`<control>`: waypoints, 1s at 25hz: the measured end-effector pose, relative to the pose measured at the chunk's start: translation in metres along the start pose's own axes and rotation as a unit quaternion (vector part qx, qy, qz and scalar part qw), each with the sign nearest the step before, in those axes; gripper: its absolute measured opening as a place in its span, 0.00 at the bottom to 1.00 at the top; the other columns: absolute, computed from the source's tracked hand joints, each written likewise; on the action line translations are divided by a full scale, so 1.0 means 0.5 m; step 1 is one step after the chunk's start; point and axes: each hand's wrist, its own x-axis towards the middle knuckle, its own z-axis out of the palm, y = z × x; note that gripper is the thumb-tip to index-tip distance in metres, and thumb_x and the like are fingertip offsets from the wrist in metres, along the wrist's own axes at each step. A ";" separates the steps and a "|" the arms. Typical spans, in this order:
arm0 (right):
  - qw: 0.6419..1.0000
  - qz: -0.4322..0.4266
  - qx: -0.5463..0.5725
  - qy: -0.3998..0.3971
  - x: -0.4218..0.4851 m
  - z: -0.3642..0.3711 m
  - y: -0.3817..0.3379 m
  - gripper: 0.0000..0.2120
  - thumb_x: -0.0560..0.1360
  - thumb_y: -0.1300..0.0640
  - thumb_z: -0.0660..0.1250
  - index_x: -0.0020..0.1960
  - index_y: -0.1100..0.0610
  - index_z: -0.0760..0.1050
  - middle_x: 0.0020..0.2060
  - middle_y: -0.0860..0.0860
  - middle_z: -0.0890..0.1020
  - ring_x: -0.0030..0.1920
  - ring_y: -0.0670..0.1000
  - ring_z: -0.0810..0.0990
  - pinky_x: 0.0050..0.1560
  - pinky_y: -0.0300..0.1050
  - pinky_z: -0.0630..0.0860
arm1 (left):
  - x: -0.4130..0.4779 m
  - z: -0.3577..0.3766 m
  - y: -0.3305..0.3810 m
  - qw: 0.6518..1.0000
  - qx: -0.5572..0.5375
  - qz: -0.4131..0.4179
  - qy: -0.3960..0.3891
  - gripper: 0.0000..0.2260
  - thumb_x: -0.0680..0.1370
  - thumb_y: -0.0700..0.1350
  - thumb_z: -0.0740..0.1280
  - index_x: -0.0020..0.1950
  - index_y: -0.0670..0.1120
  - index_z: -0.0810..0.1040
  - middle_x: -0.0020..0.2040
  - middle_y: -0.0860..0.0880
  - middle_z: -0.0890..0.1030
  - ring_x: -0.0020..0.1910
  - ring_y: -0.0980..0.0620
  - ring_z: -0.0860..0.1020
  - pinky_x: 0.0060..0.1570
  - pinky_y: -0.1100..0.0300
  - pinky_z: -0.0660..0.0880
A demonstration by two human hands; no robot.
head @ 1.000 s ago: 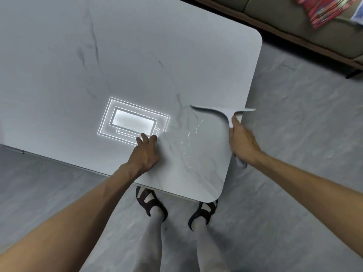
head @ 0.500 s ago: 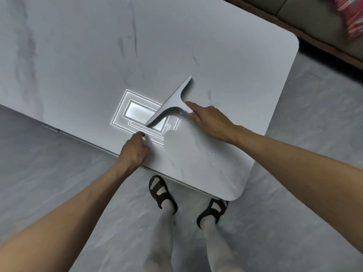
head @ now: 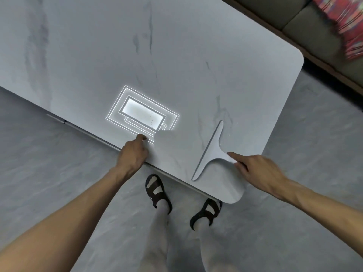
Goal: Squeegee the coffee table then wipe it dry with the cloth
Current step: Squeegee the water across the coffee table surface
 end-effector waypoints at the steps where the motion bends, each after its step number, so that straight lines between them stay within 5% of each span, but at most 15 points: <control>1: 1.000 -0.023 -0.008 0.008 0.010 -0.011 -0.020 0.21 0.80 0.44 0.52 0.73 0.37 0.62 0.46 0.45 0.84 0.47 0.49 0.81 0.38 0.42 0.69 | -0.002 -0.007 -0.010 1.000 -0.007 -0.004 0.010 0.19 0.75 0.39 0.59 0.66 0.45 0.69 0.50 0.41 0.82 0.45 0.41 0.78 0.45 0.51 0.77; 6: 0.978 -0.208 0.023 -0.014 0.165 -0.033 -0.258 0.20 0.81 0.44 0.52 0.73 0.38 0.62 0.49 0.48 0.83 0.52 0.53 0.80 0.47 0.47 0.75 | -0.003 -0.027 -0.068 0.996 -0.027 -0.047 0.067 0.19 0.75 0.38 0.60 0.65 0.44 0.68 0.55 0.41 0.81 0.49 0.40 0.78 0.44 0.57 0.72; 10: 0.967 -0.252 -0.007 -0.029 0.278 -0.021 -0.388 0.20 0.82 0.43 0.51 0.73 0.38 0.62 0.62 0.50 0.80 0.62 0.55 0.76 0.56 0.50 0.74 | 0.010 -0.044 -0.111 0.993 -0.042 -0.083 0.076 0.20 0.75 0.40 0.62 0.66 0.44 0.67 0.55 0.41 0.80 0.50 0.40 0.78 0.44 0.57 0.69; 14: 0.977 -0.213 0.003 -0.001 0.277 -0.011 -0.305 0.20 0.81 0.43 0.51 0.72 0.36 0.62 0.60 0.49 0.81 0.61 0.55 0.77 0.52 0.47 0.71 | 0.016 -0.033 -0.117 0.996 -0.042 -0.064 0.041 0.16 0.74 0.40 0.62 0.62 0.46 0.68 0.52 0.45 0.79 0.42 0.47 0.75 0.39 0.58 0.70; 19: 0.995 -0.091 0.024 0.012 0.132 0.005 -0.077 0.19 0.81 0.43 0.50 0.72 0.34 0.61 0.61 0.42 0.80 0.59 0.52 0.78 0.50 0.45 0.73 | 0.016 -0.015 -0.059 0.999 -0.009 -0.043 -0.011 0.20 0.74 0.40 0.63 0.66 0.43 0.70 0.63 0.43 0.74 0.56 0.42 0.76 0.51 0.51 0.75; 25: 0.999 0.023 0.003 0.035 0.002 -0.019 0.060 0.19 0.81 0.44 0.53 0.71 0.36 0.65 0.55 0.45 0.83 0.54 0.51 0.81 0.40 0.41 0.67 | -0.017 -0.028 0.064 0.997 -0.012 -0.007 -0.080 0.19 0.77 0.43 0.60 0.68 0.46 0.68 0.48 0.45 0.76 0.43 0.45 0.75 0.41 0.57 0.70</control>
